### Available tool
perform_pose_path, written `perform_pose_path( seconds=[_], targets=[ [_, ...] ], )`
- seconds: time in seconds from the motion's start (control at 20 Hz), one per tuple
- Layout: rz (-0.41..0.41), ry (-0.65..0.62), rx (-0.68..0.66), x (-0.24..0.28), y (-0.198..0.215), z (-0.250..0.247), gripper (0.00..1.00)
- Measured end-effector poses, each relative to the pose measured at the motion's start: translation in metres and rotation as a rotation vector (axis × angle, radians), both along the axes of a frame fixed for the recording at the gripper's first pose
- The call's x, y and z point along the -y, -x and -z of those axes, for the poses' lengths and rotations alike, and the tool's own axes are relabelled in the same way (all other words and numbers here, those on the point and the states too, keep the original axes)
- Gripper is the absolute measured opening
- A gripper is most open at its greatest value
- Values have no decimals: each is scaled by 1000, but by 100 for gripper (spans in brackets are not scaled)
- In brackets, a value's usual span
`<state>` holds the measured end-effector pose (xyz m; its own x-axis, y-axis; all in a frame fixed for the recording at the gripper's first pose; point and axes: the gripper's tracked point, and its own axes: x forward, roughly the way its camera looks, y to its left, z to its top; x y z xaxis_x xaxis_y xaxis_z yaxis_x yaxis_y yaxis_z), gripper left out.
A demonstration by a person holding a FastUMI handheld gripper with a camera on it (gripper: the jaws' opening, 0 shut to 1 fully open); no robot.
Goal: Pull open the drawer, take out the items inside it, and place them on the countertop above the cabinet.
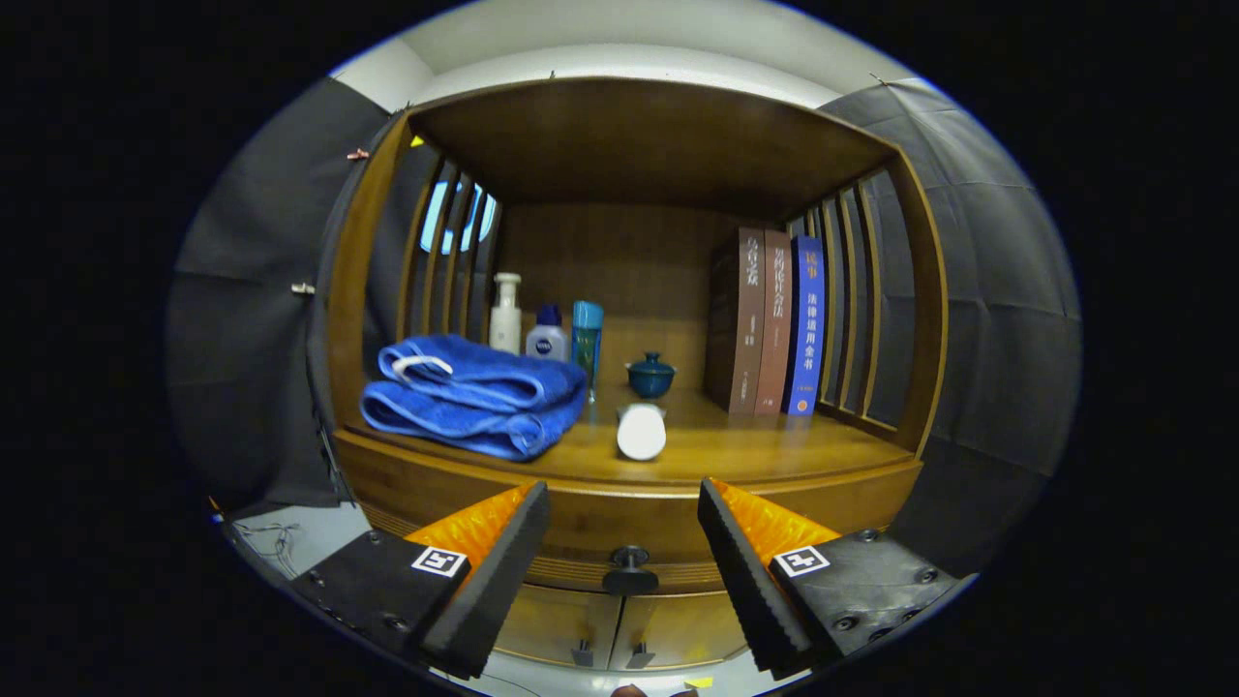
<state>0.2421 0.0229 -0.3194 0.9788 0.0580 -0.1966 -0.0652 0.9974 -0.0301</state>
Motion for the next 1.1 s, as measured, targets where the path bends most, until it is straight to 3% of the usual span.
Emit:
perform_pose_path(
  seconds=[0.4, 0.75, 1.1],
  targets=[
    [2, -53, 33, 5, 46, -82, 99],
    [32, -116, 53, 25, 90, -129, 99],
    [10, -118, 61, 28, 138, -165, 100]
  ],
)
